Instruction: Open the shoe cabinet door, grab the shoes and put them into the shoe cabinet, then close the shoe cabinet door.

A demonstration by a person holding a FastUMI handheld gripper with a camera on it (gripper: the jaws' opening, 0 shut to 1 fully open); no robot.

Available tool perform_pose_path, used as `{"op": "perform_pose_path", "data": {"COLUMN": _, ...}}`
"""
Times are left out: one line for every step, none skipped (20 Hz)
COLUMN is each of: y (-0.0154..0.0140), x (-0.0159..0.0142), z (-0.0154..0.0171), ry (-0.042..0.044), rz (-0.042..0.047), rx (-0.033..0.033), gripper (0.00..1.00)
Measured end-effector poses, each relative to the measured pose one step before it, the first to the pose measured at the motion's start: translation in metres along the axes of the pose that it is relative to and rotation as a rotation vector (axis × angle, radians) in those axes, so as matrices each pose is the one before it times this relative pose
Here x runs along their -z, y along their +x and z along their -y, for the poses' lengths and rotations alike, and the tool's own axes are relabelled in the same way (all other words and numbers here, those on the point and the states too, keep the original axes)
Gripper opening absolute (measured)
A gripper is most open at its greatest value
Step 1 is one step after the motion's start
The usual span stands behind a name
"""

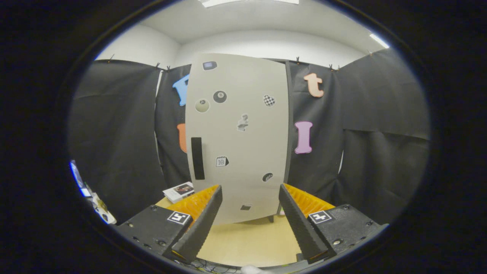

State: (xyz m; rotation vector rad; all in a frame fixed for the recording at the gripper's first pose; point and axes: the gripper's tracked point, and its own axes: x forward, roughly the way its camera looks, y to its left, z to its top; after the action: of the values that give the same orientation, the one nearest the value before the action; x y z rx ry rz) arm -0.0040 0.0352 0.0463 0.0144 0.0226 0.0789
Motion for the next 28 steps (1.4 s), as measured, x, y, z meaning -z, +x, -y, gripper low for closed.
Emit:
{"op": "perform_pose_path", "data": {"y": -0.00751, "x": 0.00113, "z": 0.00347, "ry": -0.00014, "rz": 0.00212, "rx": 0.00929, "gripper": 0.98}}
{"op": "perform_pose_path", "data": {"y": -0.00731, "x": 0.00139, "z": 0.0024, "ry": 0.00232, "rz": -0.00058, "rx": 0.00905, "gripper": 0.98}}
{"op": "perform_pose_path", "data": {"y": -0.00505, "x": 0.00066, "z": 0.00138, "ry": 0.00619, "rz": 0.0028, "rx": 0.0063, "gripper": 0.98}}
{"op": "perform_pose_path", "data": {"y": -0.00539, "x": 0.00072, "z": 0.00202, "ry": 0.00701, "rz": 0.00271, "rx": 0.00863, "gripper": 0.98}}
{"op": "perform_pose_path", "data": {"y": -0.00662, "x": 0.00113, "z": 0.00291, "ry": 0.00854, "rz": 0.00322, "rx": 0.00968, "gripper": 0.98}}
{"op": "perform_pose_path", "data": {"y": -0.00441, "x": 0.00161, "z": 0.00109, "ry": 0.00433, "rz": -0.00246, "rx": 0.00528, "gripper": 0.98}}
{"op": "perform_pose_path", "data": {"y": -0.004, "x": 0.00313, "z": 0.00247, "ry": 0.00152, "rz": -0.00599, "rx": 0.00751, "gripper": 0.98}}
{"op": "perform_pose_path", "data": {"y": -0.00435, "x": 0.00159, "z": 0.00313, "ry": -0.00056, "rz": -0.0026, "rx": 0.00873, "gripper": 0.98}}
{"op": "perform_pose_path", "data": {"y": -0.00385, "x": 0.00151, "z": 0.00397, "ry": -0.00014, "rz": -0.00089, "rx": 0.013, "gripper": 0.98}}
{"op": "perform_pose_path", "data": {"y": -0.00459, "x": 0.00093, "z": 0.00281, "ry": 0.00238, "rz": 0.00082, "rx": 0.00958, "gripper": 0.98}}
{"op": "perform_pose_path", "data": {"y": -0.01165, "x": -0.00579, "z": -0.00703, "ry": 0.00266, "rz": 0.00194, "rx": 0.00558, "gripper": 0.98}}
{"op": "perform_pose_path", "data": {"y": -0.00236, "x": 0.00131, "z": 0.001, "ry": 0.00151, "rz": 0.00043, "rx": 0.00279, "gripper": 0.98}}
{"op": "perform_pose_path", "data": {"y": -0.00243, "x": 0.00074, "z": 0.00134, "ry": -0.00028, "rz": 0.0026, "rx": 0.00356, "gripper": 0.98}}
{"op": "perform_pose_path", "data": {"y": -0.00211, "x": 0.00068, "z": 0.00239, "ry": -0.00156, "rz": 0.00088, "rx": 0.00711, "gripper": 0.98}}
{"op": "perform_pose_path", "data": {"y": -0.00234, "x": 0.00026, "z": 0.00162, "ry": -0.00231, "rz": 0.00173, "rx": 0.00476, "gripper": 0.98}}
{"op": "perform_pose_path", "data": {"y": -0.00227, "x": -0.00092, "z": 0.00091, "ry": 0.00009, "rz": 0.00341, "rx": 0.00454, "gripper": 0.98}}
{"op": "perform_pose_path", "data": {"y": -0.00065, "x": -0.00023, "z": 0.0011, "ry": 0.00143, "rz": 0.00128, "rx": 0.00393, "gripper": 0.98}}
{"op": "perform_pose_path", "data": {"y": -0.00224, "x": -0.00026, "z": 0.00014, "ry": -0.00028, "rz": 0.00157, "rx": 0.00259, "gripper": 0.98}}
{"op": "perform_pose_path", "data": {"y": 0.00041, "x": -0.00015, "z": 0.00033, "ry": -0.00209, "rz": 0.00234, "rx": 0.00465, "gripper": 0.98}}
{"op": "perform_pose_path", "data": {"y": -0.00367, "x": -0.00786, "z": 0.00491, "ry": -0.00104, "rz": 0.00183, "rx": 0.00487, "gripper": 0.98}}
{"op": "perform_pose_path", "data": {"y": 0.00097, "x": 0.00167, "z": -0.00158, "ry": 0.0001, "rz": -0.00393, "rx": -0.0012, "gripper": 0.98}}
{"op": "perform_pose_path", "data": {"y": 0.00029, "x": 0.00122, "z": -0.00271, "ry": 0.00282, "rz": -0.00448, "rx": -0.00614, "gripper": 0.98}}
{"op": "perform_pose_path", "data": {"y": 0.00005, "x": 0.0014, "z": -0.00233, "ry": -0.00011, "rz": -0.00283, "rx": -0.00737, "gripper": 0.98}}
{"op": "perform_pose_path", "data": {"y": -0.00029, "x": 0.00135, "z": -0.00158, "ry": -0.00372, "rz": -0.00628, "rx": -0.00385, "gripper": 0.98}}
{"op": "perform_pose_path", "data": {"y": 0.00002, "x": 0.00043, "z": -0.00059, "ry": -0.00368, "rz": -0.00463, "rx": -0.00296, "gripper": 0.98}}
{"op": "perform_pose_path", "data": {"y": -0.00128, "x": -0.00021, "z": -0.00015, "ry": -0.00293, "rz": -0.00219, "rx": -0.00211, "gripper": 0.98}}
{"op": "perform_pose_path", "data": {"y": 0.00115, "x": 0.00107, "z": 0.0, "ry": -0.00159, "rz": -0.00021, "rx": -0.00136, "gripper": 0.98}}
{"op": "perform_pose_path", "data": {"y": 0.0004, "x": 0.00062, "z": 0.00017, "ry": -0.00232, "rz": 0.00128, "rx": 0.00102, "gripper": 0.98}}
